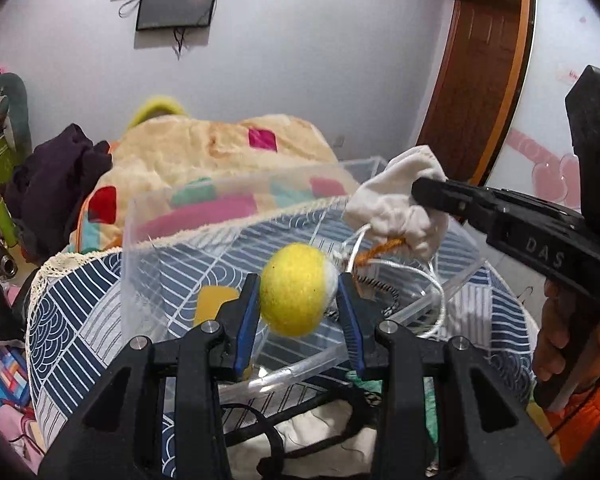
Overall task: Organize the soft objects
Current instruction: 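Release the ball into the box with the left tool while the right releases the white bag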
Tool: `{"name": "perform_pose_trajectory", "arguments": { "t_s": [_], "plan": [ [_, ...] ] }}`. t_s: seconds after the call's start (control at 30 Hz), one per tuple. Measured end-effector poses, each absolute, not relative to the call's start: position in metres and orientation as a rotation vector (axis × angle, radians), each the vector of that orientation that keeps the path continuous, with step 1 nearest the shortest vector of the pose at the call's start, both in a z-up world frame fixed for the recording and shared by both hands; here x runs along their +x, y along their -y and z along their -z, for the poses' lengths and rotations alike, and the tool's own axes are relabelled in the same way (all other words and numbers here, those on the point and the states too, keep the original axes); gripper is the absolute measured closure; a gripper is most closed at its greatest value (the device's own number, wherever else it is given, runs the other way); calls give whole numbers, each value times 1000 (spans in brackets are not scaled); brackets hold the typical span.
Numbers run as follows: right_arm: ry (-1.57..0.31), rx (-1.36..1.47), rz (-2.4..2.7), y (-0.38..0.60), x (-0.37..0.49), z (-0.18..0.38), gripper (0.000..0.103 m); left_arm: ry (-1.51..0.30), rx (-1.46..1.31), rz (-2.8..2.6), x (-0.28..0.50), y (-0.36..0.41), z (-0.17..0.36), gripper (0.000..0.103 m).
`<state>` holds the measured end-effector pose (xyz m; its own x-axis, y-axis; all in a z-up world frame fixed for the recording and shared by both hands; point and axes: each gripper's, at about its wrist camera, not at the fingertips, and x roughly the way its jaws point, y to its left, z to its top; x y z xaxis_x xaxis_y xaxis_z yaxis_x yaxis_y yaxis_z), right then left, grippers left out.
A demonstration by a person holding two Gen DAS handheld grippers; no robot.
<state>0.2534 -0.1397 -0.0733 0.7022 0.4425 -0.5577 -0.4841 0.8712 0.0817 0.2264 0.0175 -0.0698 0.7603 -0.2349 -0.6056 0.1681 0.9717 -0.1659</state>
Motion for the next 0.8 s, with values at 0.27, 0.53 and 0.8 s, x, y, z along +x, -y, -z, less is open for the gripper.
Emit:
{"name": "perform_pose_trajectory", "arguments": {
  "t_s": [0.27, 0.53, 0.8],
  "plan": [
    [-693, -144, -547, 134, 258, 86, 95, -708, -94, 216, 232, -16, 76, 65],
    [-668, -158, -563, 139, 246, 75, 62, -693, -111, 216, 220, -20, 65, 47],
    [-557, -124, -566, 156, 218, 45, 48, -606, -94, 189, 184, -21, 36, 19]
  ]
}}
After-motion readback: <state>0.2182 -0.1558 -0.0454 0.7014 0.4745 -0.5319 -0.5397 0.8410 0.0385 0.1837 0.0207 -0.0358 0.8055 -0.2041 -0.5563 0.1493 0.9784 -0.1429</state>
